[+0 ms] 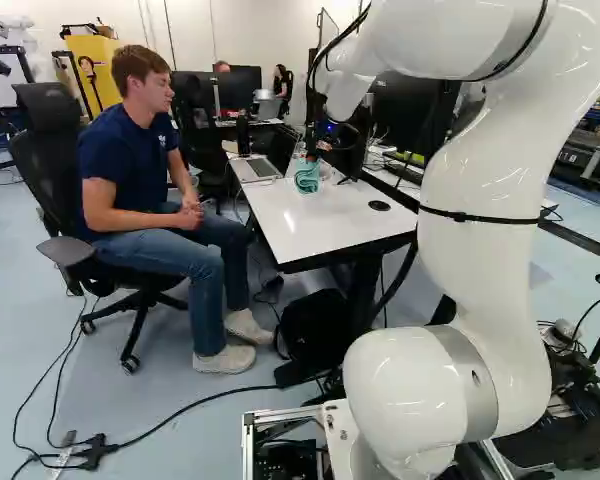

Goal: Clean the table with the green towel

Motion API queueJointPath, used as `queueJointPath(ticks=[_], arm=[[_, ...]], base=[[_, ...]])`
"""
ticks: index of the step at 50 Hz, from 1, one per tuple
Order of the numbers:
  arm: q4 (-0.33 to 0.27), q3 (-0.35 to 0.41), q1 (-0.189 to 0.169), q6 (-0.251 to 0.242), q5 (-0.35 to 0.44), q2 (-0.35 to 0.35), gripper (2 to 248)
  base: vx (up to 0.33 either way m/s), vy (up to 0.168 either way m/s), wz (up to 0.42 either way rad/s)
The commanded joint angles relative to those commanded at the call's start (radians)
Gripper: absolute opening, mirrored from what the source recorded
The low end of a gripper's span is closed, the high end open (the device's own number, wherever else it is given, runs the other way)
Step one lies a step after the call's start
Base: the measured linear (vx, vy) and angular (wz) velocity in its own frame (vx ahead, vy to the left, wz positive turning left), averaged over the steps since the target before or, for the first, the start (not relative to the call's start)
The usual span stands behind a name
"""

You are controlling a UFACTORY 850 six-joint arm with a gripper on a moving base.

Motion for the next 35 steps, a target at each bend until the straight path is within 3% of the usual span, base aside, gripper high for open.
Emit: queueJointPath(ticks=[17,35], arm=[[-0.052,-0.097,-0.01,0.0,-0.091,-0.079,21],[-0.06,-0.169,-0.009,0.0,-0.105,-0.137,21]], base=[[0.0,0.0,0.0],[0.0,0.0,0.0]])
